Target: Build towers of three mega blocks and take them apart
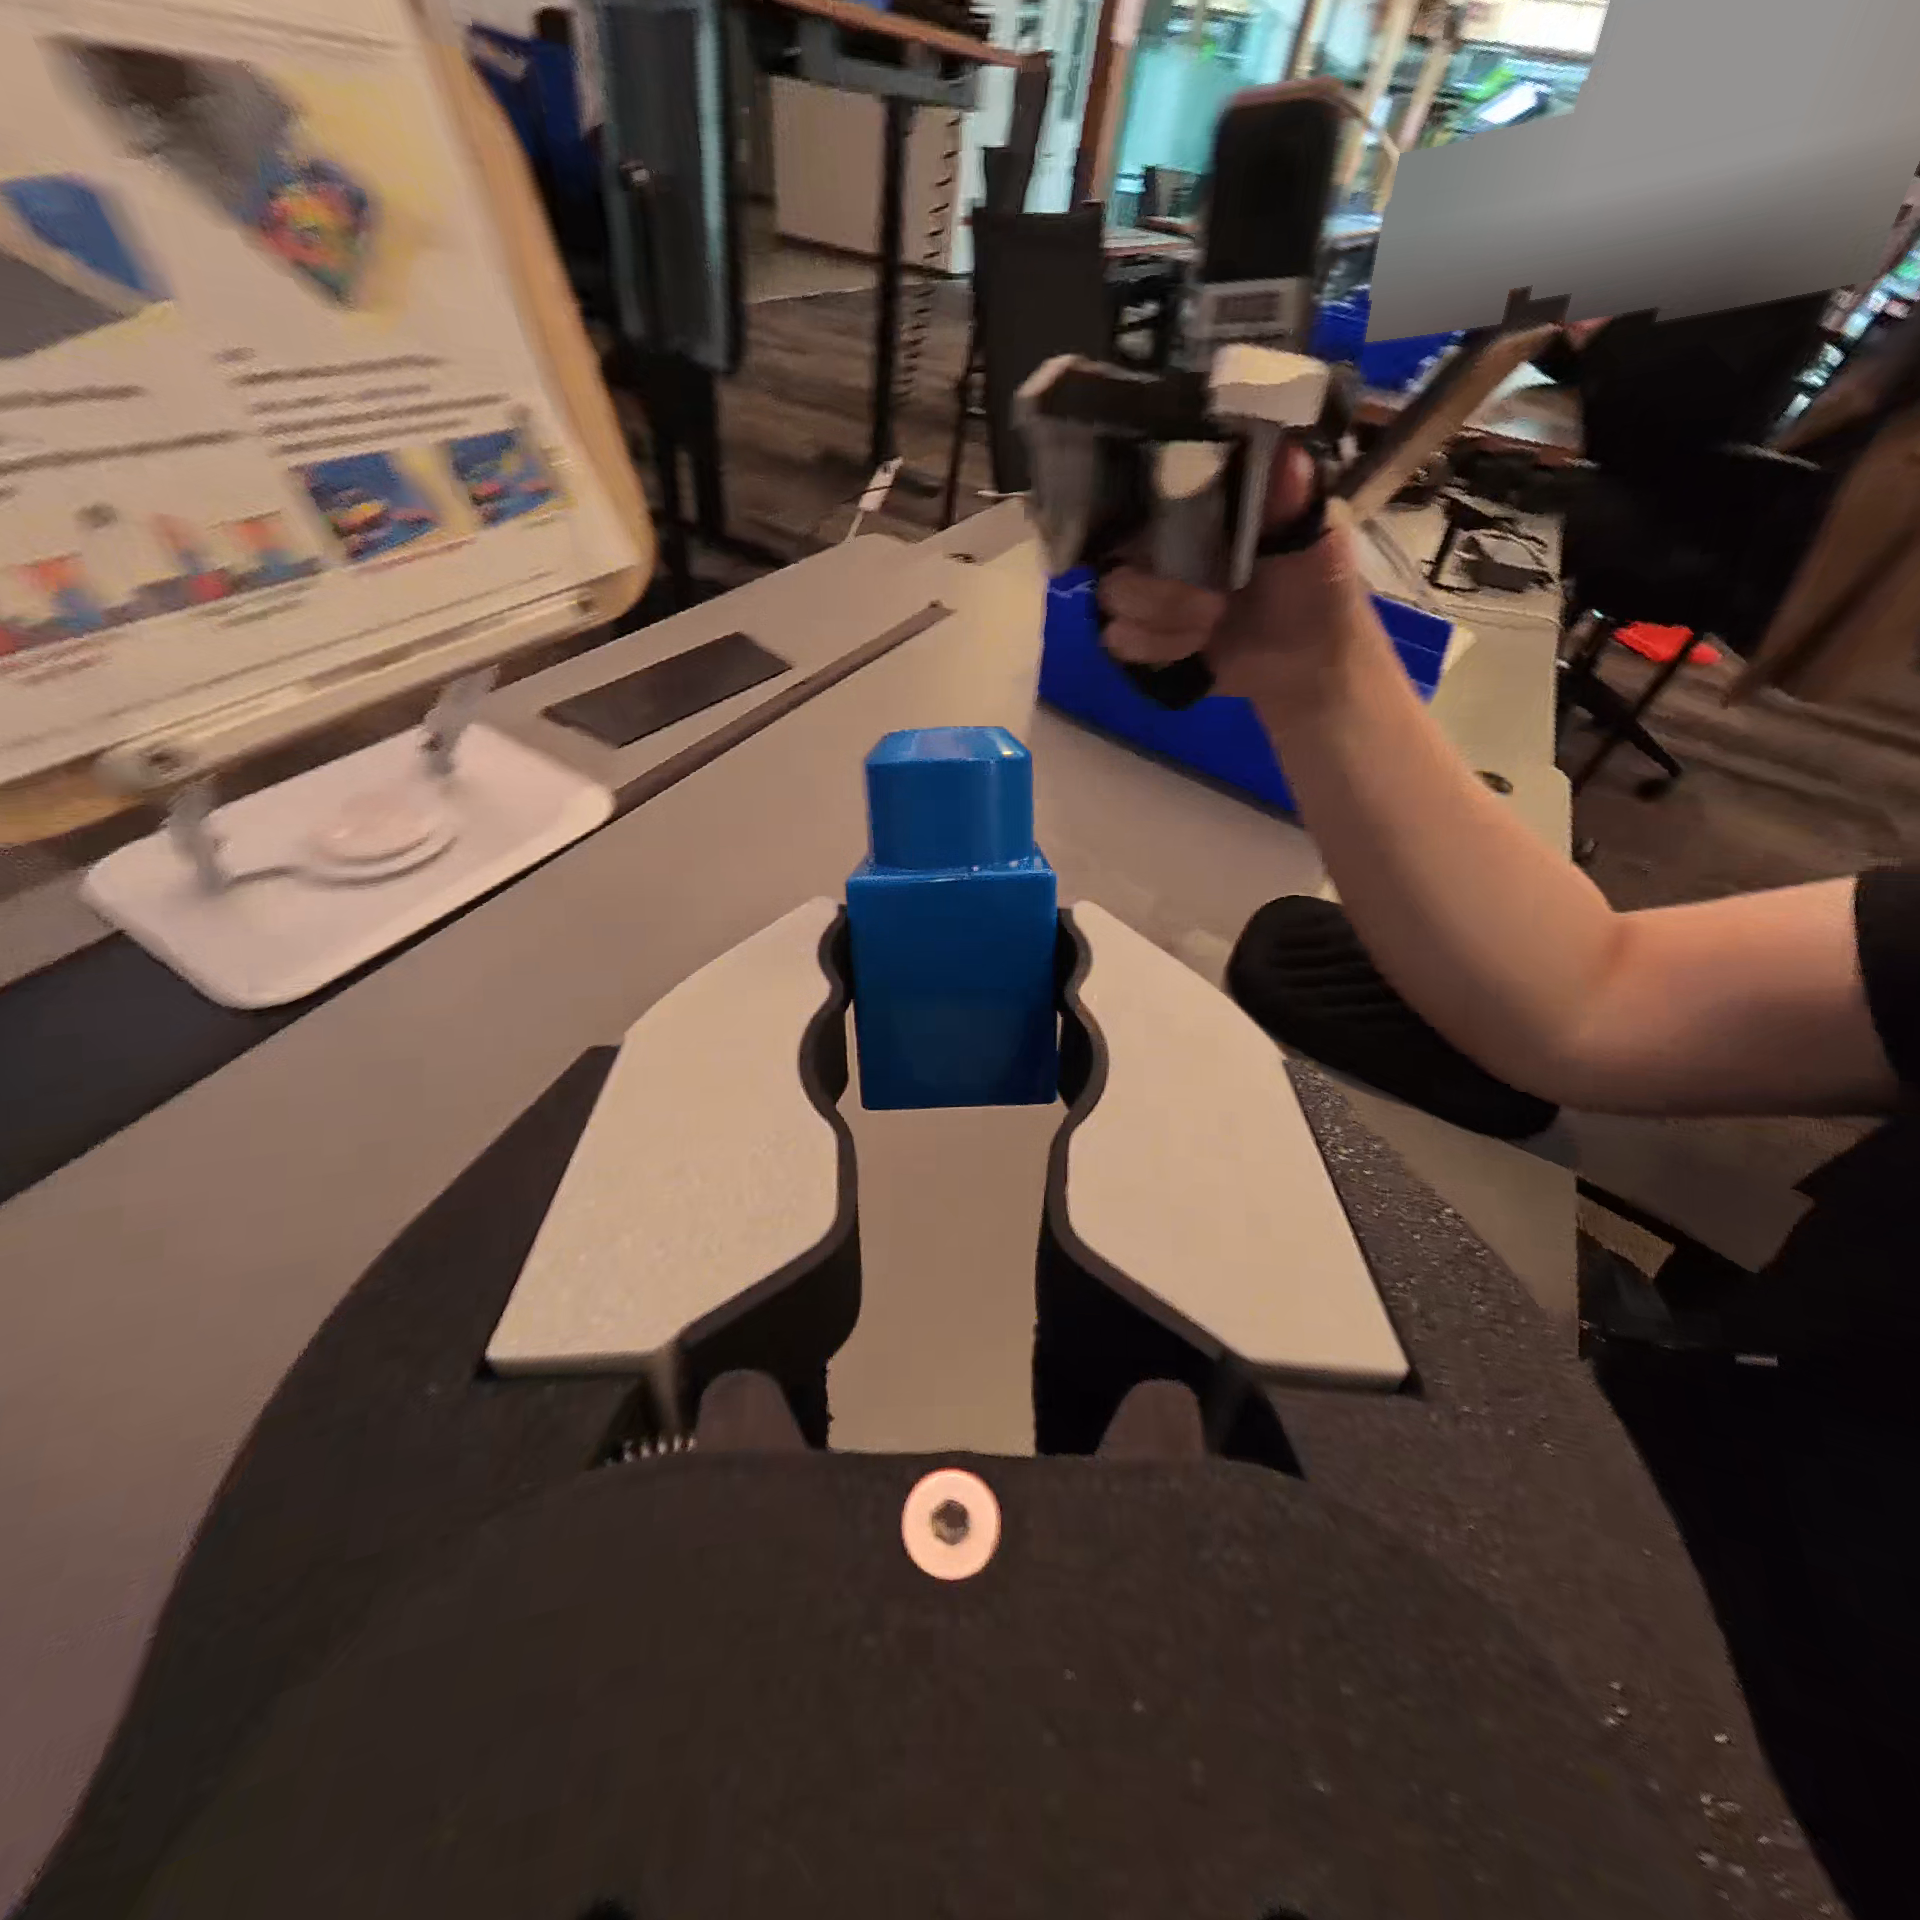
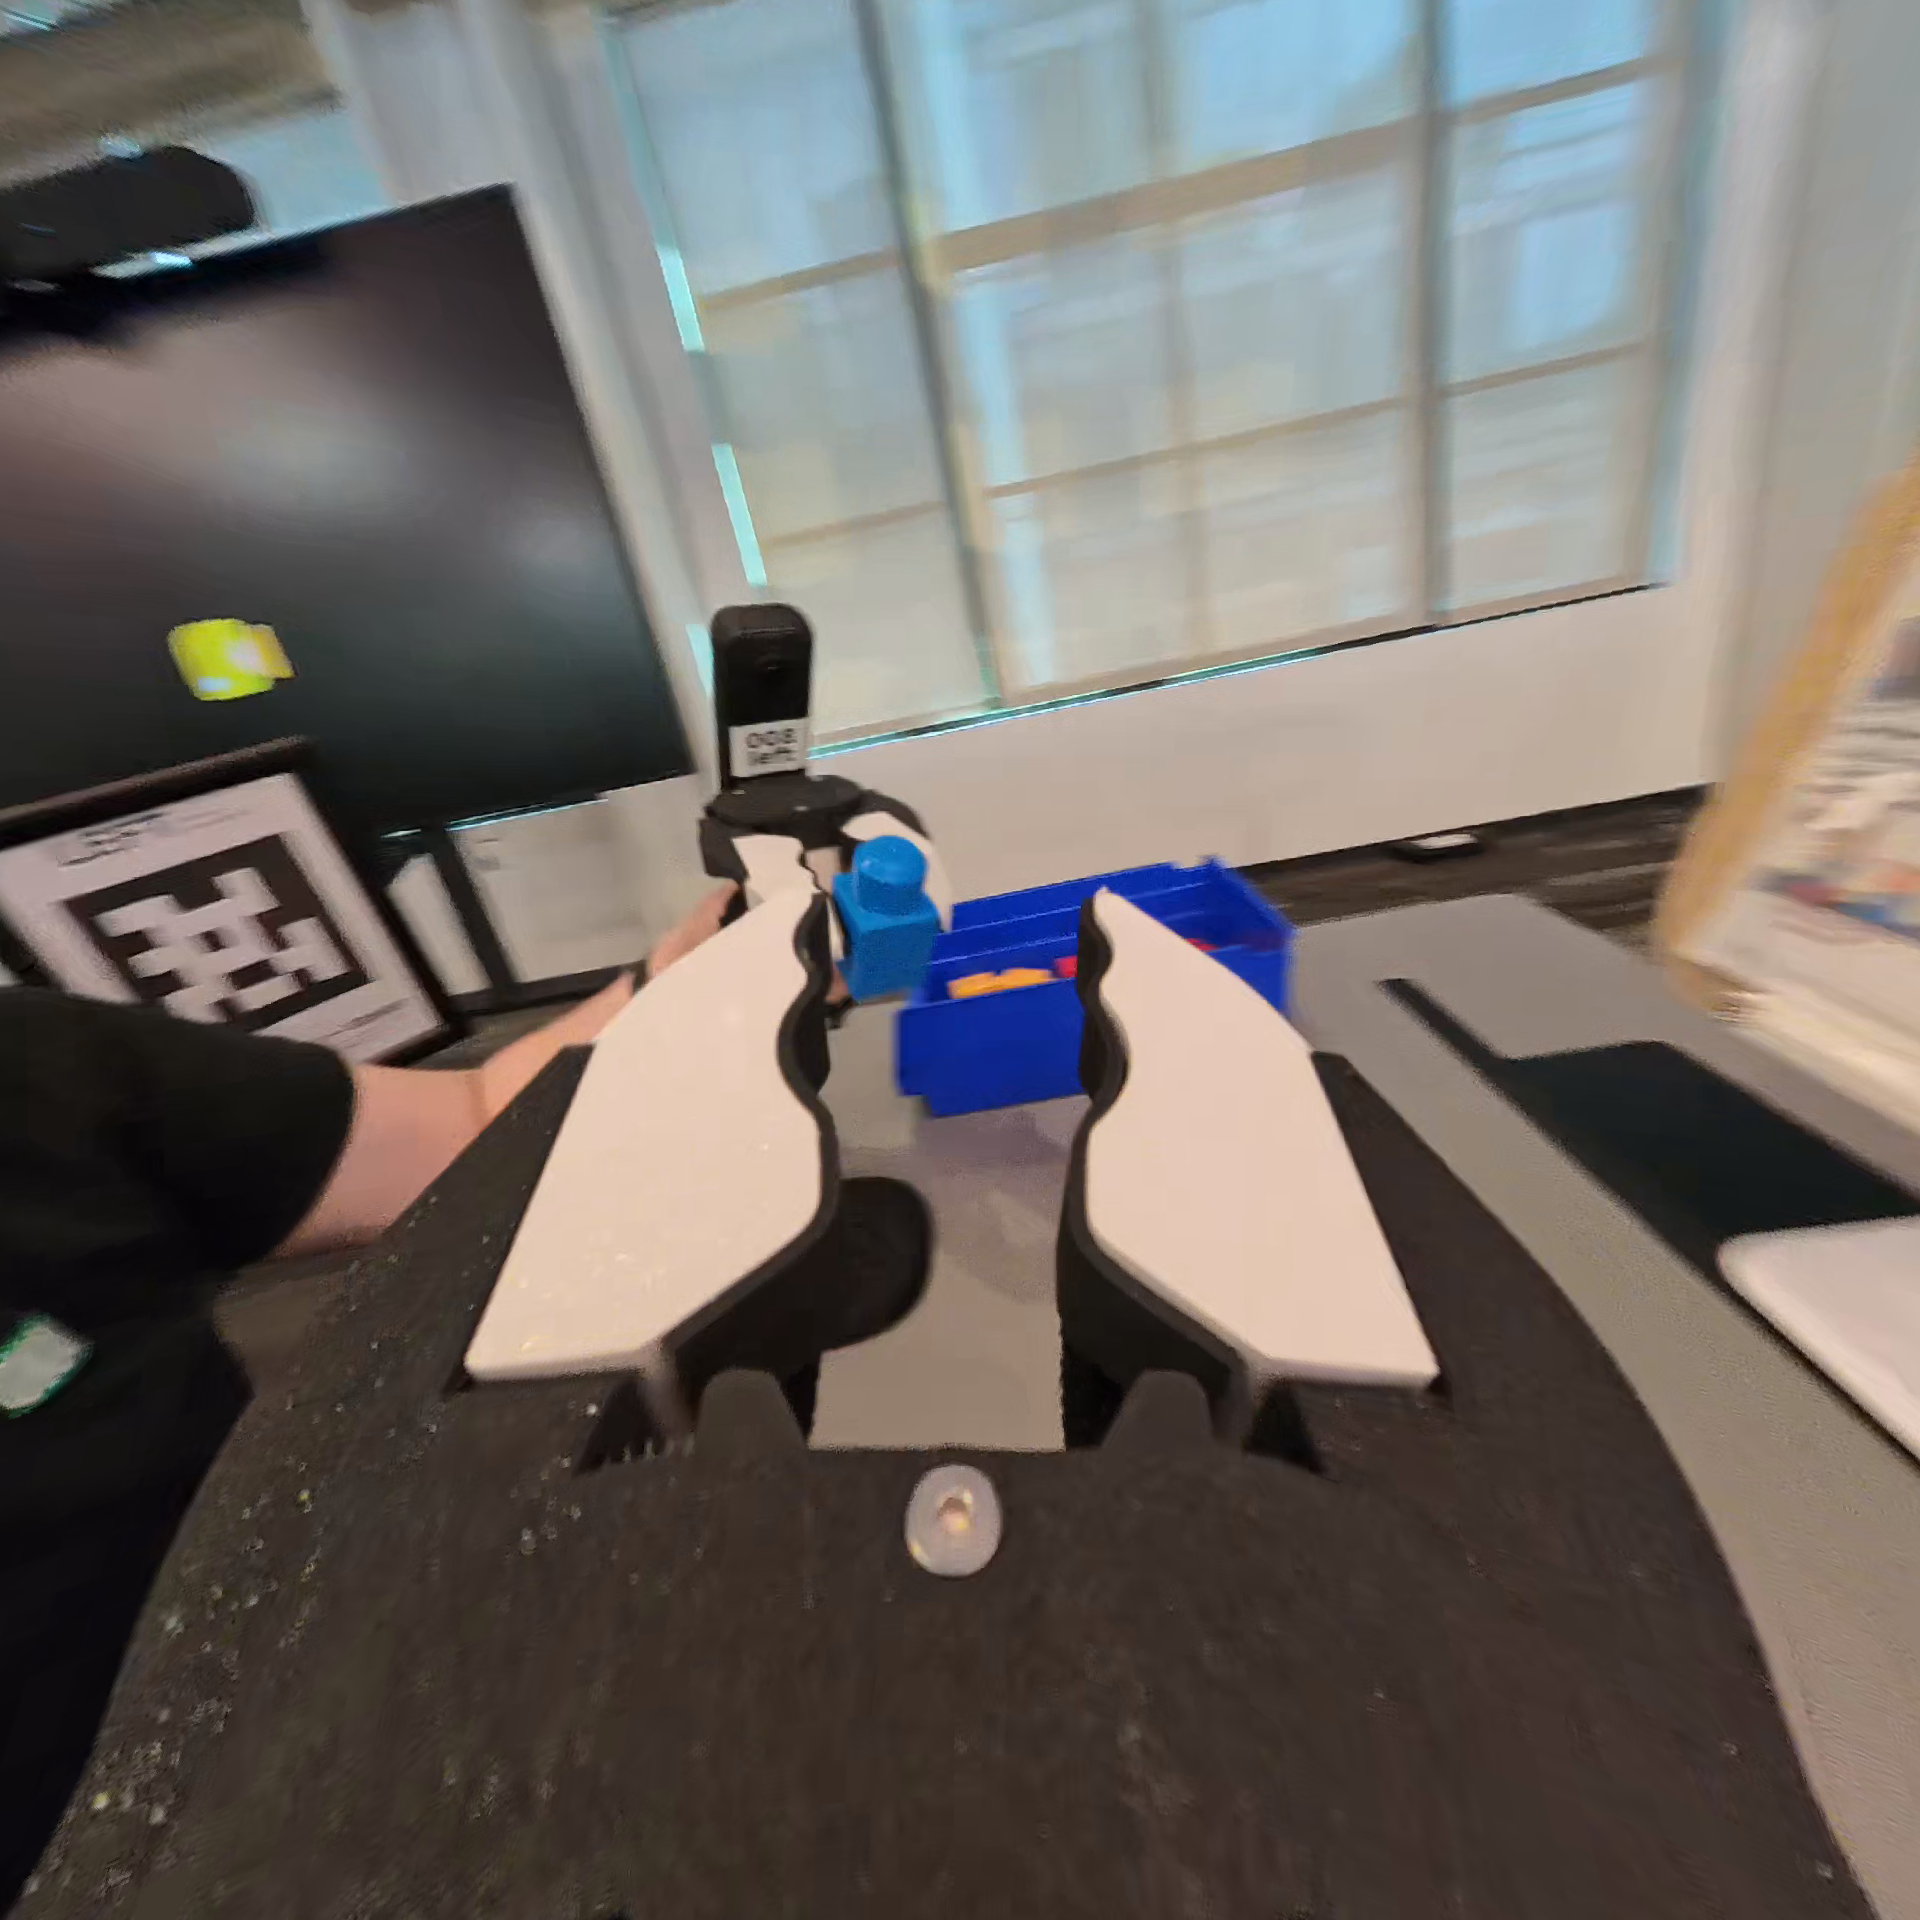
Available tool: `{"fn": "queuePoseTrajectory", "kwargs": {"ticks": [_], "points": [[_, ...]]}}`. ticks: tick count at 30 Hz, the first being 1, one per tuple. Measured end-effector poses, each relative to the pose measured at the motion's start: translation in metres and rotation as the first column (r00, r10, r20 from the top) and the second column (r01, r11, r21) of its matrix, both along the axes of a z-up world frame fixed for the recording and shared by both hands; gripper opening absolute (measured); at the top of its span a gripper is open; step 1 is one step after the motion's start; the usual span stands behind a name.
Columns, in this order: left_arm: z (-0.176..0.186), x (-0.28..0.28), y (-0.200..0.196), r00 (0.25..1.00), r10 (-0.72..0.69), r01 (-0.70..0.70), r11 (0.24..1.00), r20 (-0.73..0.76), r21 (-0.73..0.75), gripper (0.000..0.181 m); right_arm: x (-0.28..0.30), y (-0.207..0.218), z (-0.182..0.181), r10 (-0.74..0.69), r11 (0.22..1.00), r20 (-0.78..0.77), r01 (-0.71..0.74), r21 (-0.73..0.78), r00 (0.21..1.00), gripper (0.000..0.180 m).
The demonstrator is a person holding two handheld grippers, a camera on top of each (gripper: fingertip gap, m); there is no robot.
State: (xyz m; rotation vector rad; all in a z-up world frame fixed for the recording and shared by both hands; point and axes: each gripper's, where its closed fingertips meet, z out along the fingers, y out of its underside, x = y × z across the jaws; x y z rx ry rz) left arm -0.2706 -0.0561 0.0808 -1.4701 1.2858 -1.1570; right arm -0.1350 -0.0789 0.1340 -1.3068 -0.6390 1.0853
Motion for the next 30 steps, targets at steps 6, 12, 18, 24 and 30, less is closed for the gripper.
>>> {"fn": "queuePoseTrajectory", "kwargs": {"ticks": [6, 12, 18, 24, 30], "points": [[-0.001, 0.045, -0.049, 0.991, -0.114, 0.111, 0.993, 0.065, 0.043, 0.036, -0.078, 0.002, -0.034, 0.208, 0.978, 0.092, -0.204, -0.050, 0.974, 0.053], [-0.003, 0.044, -0.047, 0.991, -0.109, 0.108, 0.994, 0.075, 0.019, 0.036, -0.092, -0.019, -0.016, 0.351, 0.937, -0.022, -0.350, 0.008, 0.936, 0.049], [-0.005, 0.042, -0.049, 0.989, -0.121, 0.120, 0.993, 0.086, 0.006, 0.036, -0.110, -0.017, -0.037, 0.309, 0.950, 0.159, -0.311, -0.013, 0.938, 0.051], [-0.015, 0.038, -0.044, 0.993, -0.080, 0.077, 0.997, 0.089, 0.027, 0.040, -0.118, -0.018, -0.049, 0.300, 0.948, 0.261, -0.317, 0.026, 0.918, 0.029], [-0.043, -0.023, 0.012, 0.971, 0.238, -0.233, 0.962, -0.018, 0.144, 0.056, -0.081, 0.016, -0.103, 0.203, 0.978, 0.406, -0.203, -0.043, 0.891, 0.029]]}}
